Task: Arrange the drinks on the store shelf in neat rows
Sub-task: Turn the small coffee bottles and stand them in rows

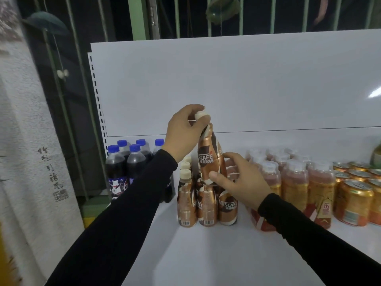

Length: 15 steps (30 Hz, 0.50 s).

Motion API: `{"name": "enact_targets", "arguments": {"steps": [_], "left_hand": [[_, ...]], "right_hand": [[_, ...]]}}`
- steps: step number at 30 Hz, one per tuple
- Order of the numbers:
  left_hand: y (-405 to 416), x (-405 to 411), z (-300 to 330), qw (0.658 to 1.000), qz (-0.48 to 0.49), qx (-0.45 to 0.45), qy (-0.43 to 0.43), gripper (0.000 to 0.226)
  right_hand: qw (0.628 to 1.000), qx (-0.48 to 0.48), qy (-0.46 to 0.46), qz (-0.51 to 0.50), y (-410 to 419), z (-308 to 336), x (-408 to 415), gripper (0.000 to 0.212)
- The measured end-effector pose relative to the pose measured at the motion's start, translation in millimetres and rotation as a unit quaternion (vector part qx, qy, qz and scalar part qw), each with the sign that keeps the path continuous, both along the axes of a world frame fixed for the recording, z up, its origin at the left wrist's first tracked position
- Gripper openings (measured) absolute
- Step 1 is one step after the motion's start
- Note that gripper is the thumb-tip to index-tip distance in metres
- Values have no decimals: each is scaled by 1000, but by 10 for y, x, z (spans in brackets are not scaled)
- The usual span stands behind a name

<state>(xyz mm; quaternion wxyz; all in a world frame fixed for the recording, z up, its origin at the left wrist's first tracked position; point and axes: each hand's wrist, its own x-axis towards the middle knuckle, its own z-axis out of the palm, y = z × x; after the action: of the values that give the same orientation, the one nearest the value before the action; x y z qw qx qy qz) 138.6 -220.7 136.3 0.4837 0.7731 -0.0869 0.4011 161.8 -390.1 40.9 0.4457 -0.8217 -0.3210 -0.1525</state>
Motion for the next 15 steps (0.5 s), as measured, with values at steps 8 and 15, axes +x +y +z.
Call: {"name": "enact_targets", "arguments": {"steps": [8, 15], "left_hand": [[-46, -195, -368, 997, -32, -51, 43, 25], [-45, -387, -652, 984, -76, -133, 90, 32]], "right_hand": [[987, 99, 106, 66, 111, -302, -154, 53], [975, 112, 140, 133, 61, -490, -252, 55]]}}
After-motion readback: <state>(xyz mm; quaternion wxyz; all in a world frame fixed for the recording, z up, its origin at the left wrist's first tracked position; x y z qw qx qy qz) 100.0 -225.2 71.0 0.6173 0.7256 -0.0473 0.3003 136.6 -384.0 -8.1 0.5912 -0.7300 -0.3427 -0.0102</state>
